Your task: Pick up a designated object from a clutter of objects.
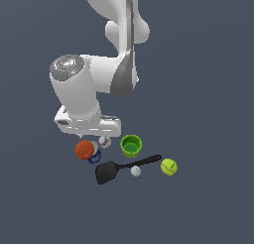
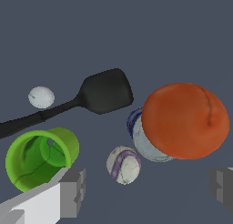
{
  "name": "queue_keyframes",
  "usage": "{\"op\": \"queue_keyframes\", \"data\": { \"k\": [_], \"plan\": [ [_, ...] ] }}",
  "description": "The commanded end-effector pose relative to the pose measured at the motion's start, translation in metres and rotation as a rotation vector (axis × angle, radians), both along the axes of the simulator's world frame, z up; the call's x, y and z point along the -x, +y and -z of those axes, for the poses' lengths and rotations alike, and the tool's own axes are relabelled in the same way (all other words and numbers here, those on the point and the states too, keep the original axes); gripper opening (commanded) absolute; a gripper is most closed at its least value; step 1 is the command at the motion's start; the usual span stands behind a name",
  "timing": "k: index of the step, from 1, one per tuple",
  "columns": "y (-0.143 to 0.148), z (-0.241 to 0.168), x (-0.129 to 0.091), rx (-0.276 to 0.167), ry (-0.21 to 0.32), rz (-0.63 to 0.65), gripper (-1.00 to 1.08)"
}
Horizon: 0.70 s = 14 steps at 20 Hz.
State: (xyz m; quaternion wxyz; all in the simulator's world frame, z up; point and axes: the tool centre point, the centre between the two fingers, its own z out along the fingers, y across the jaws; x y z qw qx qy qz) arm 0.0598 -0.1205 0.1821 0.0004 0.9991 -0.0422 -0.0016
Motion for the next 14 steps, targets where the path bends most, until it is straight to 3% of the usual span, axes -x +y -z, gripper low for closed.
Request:
{"op": "queue_keyframes", "data": {
  "k": [1,14],
  "plan": [
    [-0.012,0.018,-0.004,-0.001,-0.002,0.008,1.0],
    [-0.037,0.057,-0.007,-0.001,-0.002,0.027,1.0]
  ]
}}
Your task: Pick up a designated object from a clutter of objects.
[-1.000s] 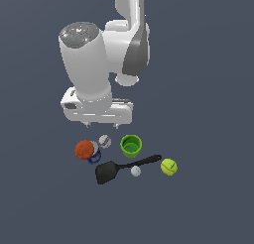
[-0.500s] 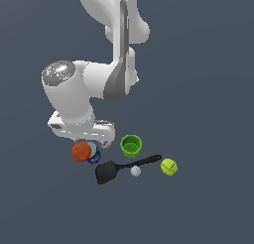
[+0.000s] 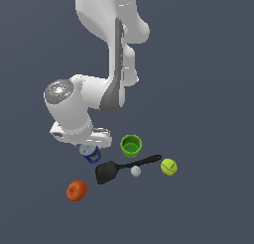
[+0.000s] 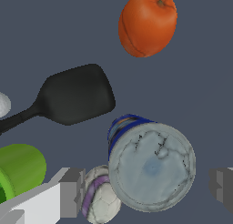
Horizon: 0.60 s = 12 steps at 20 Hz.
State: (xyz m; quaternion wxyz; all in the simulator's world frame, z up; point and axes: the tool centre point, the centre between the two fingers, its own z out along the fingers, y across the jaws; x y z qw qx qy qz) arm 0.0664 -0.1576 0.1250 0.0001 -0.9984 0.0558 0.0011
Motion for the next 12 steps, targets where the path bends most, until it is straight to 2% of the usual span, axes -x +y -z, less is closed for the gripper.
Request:
{"op": "queue_keyframes", "data": {
  "k": [1,12],
  "plan": [
    [0.0,0.0,0.0,0.0,-0.001,0.0,1.0],
    [0.0,0.044,0.001,0.0,-0.001,0.0,1.0]
  ]
}}
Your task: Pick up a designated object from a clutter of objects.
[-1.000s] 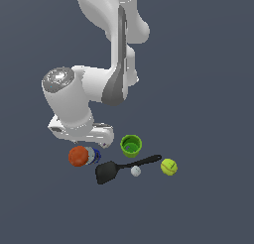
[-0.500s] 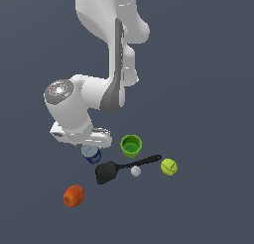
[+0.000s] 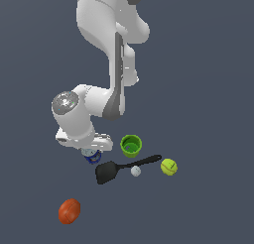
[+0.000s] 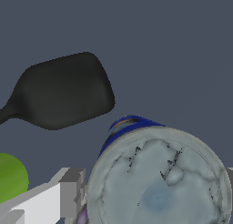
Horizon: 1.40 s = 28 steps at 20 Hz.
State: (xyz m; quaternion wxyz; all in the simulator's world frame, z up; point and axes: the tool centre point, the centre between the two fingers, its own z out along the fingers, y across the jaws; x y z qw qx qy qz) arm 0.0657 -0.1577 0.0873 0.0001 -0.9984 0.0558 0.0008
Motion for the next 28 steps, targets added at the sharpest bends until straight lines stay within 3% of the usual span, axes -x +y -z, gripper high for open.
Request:
{"op": "queue_keyframes", "data": {
  "k": [1,5,6,19,28],
  "plan": [
    [0.0,0.009,0.0,0.0,-0.001,0.0,1.0],
    [-0.001,0.013,-0.001,0.0,-0.001,0.0,1.0],
    [-0.001,0.013,-0.001,0.0,-0.001,0.0,-1.0],
    [-0.001,0.009,-0.001,0.0,-0.001,0.001,-1.0],
    [-0.003,-0.036,-0.001,0.0,-0.001,0.001,-1.0]
  ]
}}
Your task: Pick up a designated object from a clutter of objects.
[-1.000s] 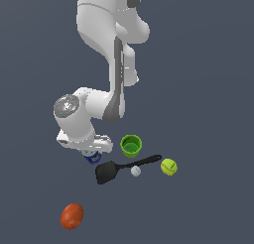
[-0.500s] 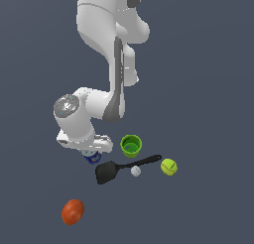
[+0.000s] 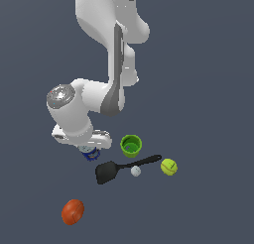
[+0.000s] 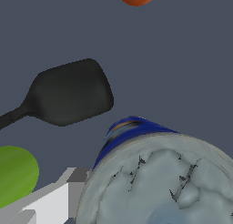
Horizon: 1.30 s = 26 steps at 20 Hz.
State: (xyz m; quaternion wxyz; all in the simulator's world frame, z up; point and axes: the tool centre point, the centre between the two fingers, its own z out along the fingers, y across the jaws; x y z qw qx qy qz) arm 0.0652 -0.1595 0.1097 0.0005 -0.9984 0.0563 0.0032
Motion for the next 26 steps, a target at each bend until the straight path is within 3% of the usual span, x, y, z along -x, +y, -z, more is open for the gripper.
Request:
{"op": "queue_keyframes", "data": {
  "k": [1,26],
  "plan": [
    [-0.001,-0.022,-0.002,0.001,-0.006,0.0,-1.0],
    [-0.011,-0.287,-0.01,0.002,-0.006,-0.001,-1.0]
  ]
}}
